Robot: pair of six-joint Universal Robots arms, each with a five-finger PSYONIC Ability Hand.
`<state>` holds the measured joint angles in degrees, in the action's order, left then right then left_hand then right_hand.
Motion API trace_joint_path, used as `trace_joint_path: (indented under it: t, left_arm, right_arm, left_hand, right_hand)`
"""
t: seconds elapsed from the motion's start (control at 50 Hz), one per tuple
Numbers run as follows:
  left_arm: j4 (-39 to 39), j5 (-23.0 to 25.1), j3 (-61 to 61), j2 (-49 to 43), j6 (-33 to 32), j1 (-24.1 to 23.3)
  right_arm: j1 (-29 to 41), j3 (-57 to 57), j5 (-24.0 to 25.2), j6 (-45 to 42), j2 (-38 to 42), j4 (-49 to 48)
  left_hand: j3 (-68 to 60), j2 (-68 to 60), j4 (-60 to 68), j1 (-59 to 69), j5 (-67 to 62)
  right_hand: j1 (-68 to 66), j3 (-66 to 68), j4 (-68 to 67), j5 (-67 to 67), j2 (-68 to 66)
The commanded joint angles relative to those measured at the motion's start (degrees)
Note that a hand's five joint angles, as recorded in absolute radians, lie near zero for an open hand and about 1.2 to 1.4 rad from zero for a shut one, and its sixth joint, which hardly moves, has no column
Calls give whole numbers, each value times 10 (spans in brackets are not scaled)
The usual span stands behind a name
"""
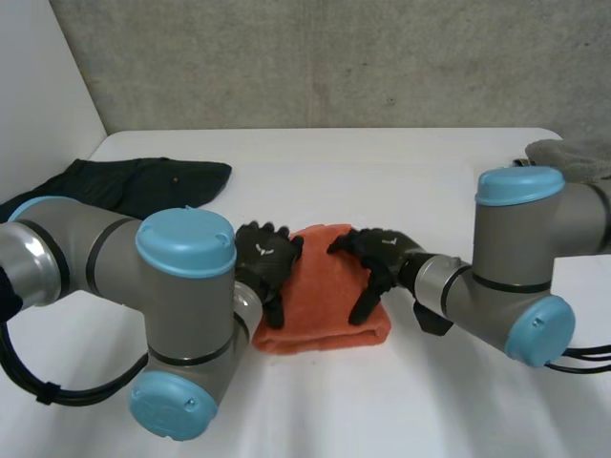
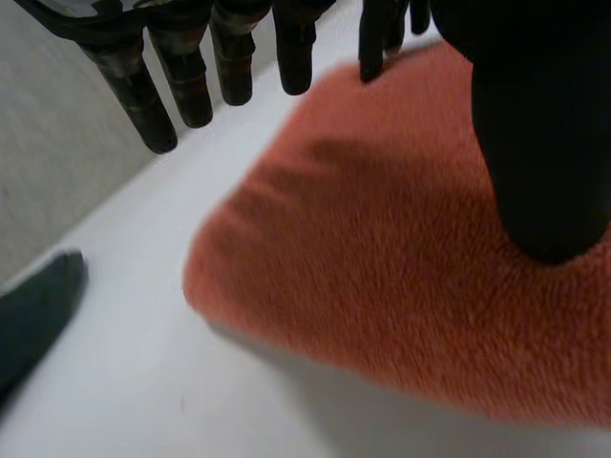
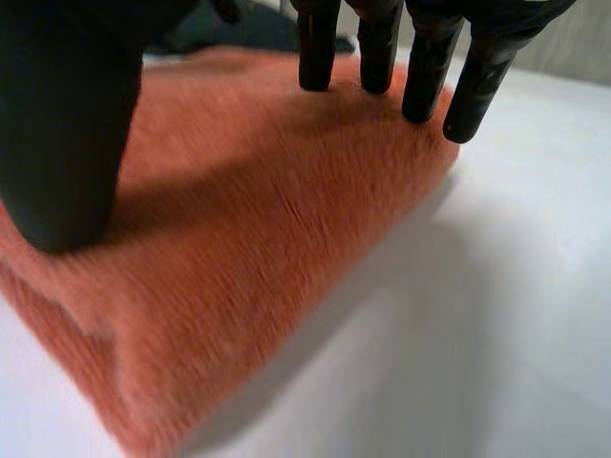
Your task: Fold the laundry.
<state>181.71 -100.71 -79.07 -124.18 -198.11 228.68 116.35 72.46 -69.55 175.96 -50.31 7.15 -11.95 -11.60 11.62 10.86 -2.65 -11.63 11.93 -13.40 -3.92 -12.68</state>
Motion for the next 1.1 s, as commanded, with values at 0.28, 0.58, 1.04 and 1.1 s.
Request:
trace_joint_path:
  t: [0.28,0.58,1.04,1.1]
  left_arm:
    - [-39,123,36,148,0,36]
    - [-65,188,40,209,25,67]
    - [-65,190,35,199,32,69]
    - [-63,190,34,200,32,69]
  right_arm:
    - [61,116,-118,-133,-161,-135]
    - [131,252,-123,-149,-118,-267]
    - [134,150,-171,-209,14,-327]
    - [133,131,-171,-208,20,-328]
  left_hand:
    - [-4,-8,8,15,2]
    - [-4,-8,8,15,2]
    - [-4,-8,8,15,2]
    - [-4,-8,8,15,2]
  right_hand:
    - [16,-19,34,39,27]
    - [16,-19,34,39,27]
    - [16,-19,34,39,27]
    - [16,-19,34,39,27]
